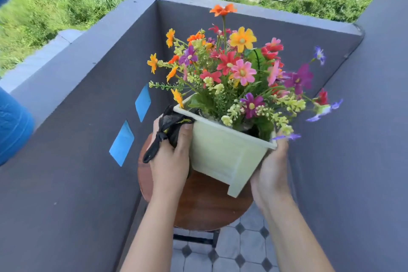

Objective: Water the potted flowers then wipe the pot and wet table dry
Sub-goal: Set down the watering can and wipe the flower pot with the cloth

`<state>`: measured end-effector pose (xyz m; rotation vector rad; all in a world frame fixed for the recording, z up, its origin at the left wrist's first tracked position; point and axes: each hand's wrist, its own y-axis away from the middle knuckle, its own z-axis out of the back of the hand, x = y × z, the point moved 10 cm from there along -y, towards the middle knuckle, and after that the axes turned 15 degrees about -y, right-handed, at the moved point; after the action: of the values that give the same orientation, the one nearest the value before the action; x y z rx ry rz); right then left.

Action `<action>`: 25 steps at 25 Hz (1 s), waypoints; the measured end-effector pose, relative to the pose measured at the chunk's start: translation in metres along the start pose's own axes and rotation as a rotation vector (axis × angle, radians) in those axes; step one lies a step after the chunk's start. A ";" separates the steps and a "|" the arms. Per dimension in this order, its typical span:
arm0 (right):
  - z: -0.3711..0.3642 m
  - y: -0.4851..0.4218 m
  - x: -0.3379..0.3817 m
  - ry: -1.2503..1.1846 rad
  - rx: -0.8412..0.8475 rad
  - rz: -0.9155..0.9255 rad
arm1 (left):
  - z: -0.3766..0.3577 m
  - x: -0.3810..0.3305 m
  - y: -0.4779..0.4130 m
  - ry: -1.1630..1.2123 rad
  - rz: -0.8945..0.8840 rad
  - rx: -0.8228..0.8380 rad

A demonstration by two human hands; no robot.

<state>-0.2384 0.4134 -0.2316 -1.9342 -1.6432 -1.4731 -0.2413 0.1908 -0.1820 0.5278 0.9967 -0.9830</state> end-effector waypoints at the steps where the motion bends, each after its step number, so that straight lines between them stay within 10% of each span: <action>1: 0.005 0.005 -0.001 0.039 -0.082 0.015 | 0.000 -0.001 0.003 0.016 0.017 0.000; 9: -0.008 0.042 0.021 0.346 -0.317 0.242 | 0.001 0.005 0.028 0.002 0.148 -0.015; 18: -0.011 -0.003 0.050 0.378 -0.128 0.143 | -0.020 0.000 0.048 0.154 0.259 0.235; 25: -0.024 -0.011 0.056 0.487 0.013 0.082 | -0.018 -0.021 0.049 0.216 -0.013 0.233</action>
<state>-0.2666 0.4359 -0.1818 -1.4560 -1.3325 -1.7194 -0.2107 0.2372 -0.1748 0.8359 1.0844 -1.0764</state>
